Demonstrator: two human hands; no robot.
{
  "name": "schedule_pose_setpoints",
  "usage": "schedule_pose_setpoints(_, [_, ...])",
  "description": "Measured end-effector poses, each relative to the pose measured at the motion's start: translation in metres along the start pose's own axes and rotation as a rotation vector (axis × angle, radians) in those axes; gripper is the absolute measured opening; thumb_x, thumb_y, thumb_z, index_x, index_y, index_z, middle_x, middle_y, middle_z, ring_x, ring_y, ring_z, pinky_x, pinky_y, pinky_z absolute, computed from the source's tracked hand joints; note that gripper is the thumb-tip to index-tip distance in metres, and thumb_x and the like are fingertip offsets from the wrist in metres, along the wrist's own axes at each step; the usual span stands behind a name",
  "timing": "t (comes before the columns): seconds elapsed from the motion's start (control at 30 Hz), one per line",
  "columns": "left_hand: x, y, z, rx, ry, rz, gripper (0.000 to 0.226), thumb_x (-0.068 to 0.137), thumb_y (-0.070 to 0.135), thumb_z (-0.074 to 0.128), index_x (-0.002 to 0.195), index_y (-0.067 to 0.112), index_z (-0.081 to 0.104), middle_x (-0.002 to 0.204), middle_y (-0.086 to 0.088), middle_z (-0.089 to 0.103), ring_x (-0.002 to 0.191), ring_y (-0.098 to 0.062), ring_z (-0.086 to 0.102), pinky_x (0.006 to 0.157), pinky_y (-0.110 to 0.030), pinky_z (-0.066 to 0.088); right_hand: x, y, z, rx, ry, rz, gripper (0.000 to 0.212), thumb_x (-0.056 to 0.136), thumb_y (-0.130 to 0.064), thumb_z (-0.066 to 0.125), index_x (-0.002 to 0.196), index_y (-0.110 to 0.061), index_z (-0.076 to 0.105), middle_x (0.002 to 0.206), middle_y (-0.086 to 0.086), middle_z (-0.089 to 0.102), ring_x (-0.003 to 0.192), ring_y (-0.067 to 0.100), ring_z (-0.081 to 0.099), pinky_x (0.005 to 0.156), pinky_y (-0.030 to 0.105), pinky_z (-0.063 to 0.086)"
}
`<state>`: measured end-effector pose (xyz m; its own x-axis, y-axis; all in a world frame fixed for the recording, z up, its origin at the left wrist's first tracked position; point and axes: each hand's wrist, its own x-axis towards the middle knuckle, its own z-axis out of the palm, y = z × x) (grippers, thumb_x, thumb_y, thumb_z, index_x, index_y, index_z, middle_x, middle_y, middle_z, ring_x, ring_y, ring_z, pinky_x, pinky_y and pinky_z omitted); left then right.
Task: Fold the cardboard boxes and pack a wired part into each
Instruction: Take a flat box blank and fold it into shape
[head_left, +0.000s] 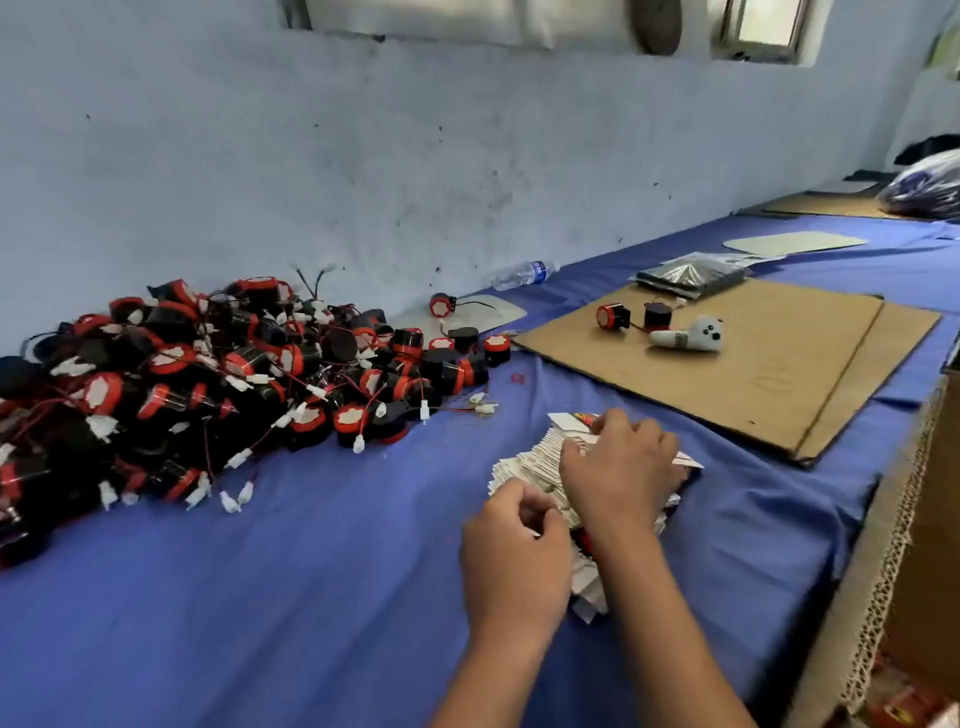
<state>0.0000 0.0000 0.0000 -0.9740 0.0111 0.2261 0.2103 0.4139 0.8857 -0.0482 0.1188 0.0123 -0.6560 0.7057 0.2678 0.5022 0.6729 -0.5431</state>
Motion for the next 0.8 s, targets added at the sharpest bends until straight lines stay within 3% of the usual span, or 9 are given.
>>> schedule_pose_setpoints(0.13, [0.028, 0.002, 0.025, 0.035, 0.063, 0.011, 0.018, 0.086, 0.017, 0.064, 0.071, 0.025, 0.059, 0.069, 0.010, 0.067, 0.070, -0.012, 0.063, 0.067, -0.035, 0.052, 0.022, -0.004, 0.023, -0.126, -0.280, 0.076, 0.061, 0.089, -0.047, 0.059, 0.146, -0.031, 0.045, 0.161, 0.016, 0.028, 0.152, 0.037, 0.013, 0.119, 0.058, 0.020])
schedule_pose_setpoints(0.2, [0.037, -0.008, 0.034, 0.048, 0.042, -0.020, 0.016, 0.086, 0.013, 0.064, 0.074, 0.023, 0.061, 0.071, 0.007, 0.068, 0.074, -0.015, 0.064, 0.072, -0.038, 0.053, 0.027, -0.002, 0.033, -0.214, -0.320, 0.048, 0.057, 0.093, -0.049, 0.054, 0.147, -0.033, 0.044, 0.157, 0.014, 0.038, 0.148, 0.035, 0.025, 0.119, 0.060, 0.016])
schedule_pose_setpoints(0.27, [0.044, -0.019, 0.038, 0.027, 0.031, -0.102, 0.014, 0.085, 0.011, 0.066, 0.075, 0.021, 0.065, 0.073, 0.006, 0.070, 0.076, -0.017, 0.066, 0.076, -0.041, 0.055, 0.027, -0.001, 0.035, -0.264, -0.229, -0.027, 0.040, 0.093, -0.046, 0.055, 0.130, -0.032, 0.059, 0.131, 0.005, 0.063, 0.130, 0.028, 0.051, 0.116, 0.057, 0.023])
schedule_pose_setpoints(0.37, [0.052, -0.029, 0.040, -0.104, 0.058, -0.212, 0.015, 0.084, 0.008, 0.067, 0.074, 0.018, 0.067, 0.073, 0.004, 0.072, 0.075, -0.019, 0.068, 0.076, -0.042, 0.057, 0.019, -0.004, 0.030, -0.262, -0.117, -0.136, 0.028, 0.096, -0.044, 0.052, 0.110, -0.027, 0.070, 0.105, 0.002, 0.074, 0.107, 0.027, 0.065, 0.115, 0.053, 0.028])
schedule_pose_setpoints(0.43, [0.055, -0.029, 0.036, -0.341, 0.093, -0.304, 0.014, 0.088, 0.006, 0.064, 0.077, 0.013, 0.065, 0.077, -0.004, 0.072, 0.068, -0.025, 0.067, 0.063, -0.039, 0.057, 0.014, -0.005, 0.022, -0.153, -0.076, -0.193, 0.033, 0.104, -0.039, 0.043, 0.102, -0.023, 0.072, 0.101, 0.004, 0.074, 0.101, 0.029, 0.066, 0.104, 0.045, 0.039])
schedule_pose_setpoints(0.5, [0.059, -0.030, 0.021, -0.583, 0.137, -0.374, 0.010, 0.096, 0.010, 0.061, 0.086, 0.008, 0.063, 0.085, -0.010, 0.070, 0.063, -0.023, 0.065, 0.051, -0.032, 0.052, 0.003, -0.010, 0.013, 0.096, 0.050, -0.266, 0.036, 0.108, -0.033, 0.042, 0.095, -0.017, 0.071, 0.091, 0.007, 0.073, 0.088, 0.031, 0.063, 0.073, 0.038, 0.041])
schedule_pose_setpoints(0.6, [0.057, -0.044, -0.024, -0.800, 0.220, -0.353, 0.015, 0.104, 0.027, 0.059, 0.106, 0.013, 0.060, 0.101, -0.004, 0.068, 0.083, -0.019, 0.070, 0.064, -0.033, 0.058, -0.031, -0.036, 0.001, 0.644, 0.194, -0.399, 0.031, 0.105, -0.026, 0.053, 0.082, -0.012, 0.068, 0.061, -0.002, 0.057, 0.057, 0.015, 0.047, 0.056, 0.038, 0.032])
schedule_pose_setpoints(0.7, [0.043, -0.076, -0.084, -0.866, 0.283, -0.311, 0.023, 0.102, 0.041, 0.059, 0.117, 0.023, 0.061, 0.111, 0.002, 0.071, 0.098, -0.016, 0.071, 0.081, -0.038, 0.059, -0.074, -0.072, 0.016, 1.186, -0.235, -0.261, 0.046, 0.099, -0.035, 0.056, 0.071, 0.001, 0.048, 0.063, 0.018, 0.036, 0.061, 0.020, 0.030, 0.054, 0.040, 0.028])
schedule_pose_setpoints(0.8, [0.018, -0.111, -0.149, -0.704, 0.468, -0.296, 0.007, 0.100, 0.029, 0.067, 0.101, 0.024, 0.071, 0.102, -0.005, 0.079, 0.085, -0.016, 0.074, 0.075, -0.040, 0.062, -0.116, -0.098, 0.048, 1.349, -0.803, 0.034, 0.046, 0.090, -0.035, 0.060, 0.083, 0.010, 0.055, 0.075, 0.019, 0.049, 0.073, 0.027, 0.044, 0.062, 0.041, 0.052])
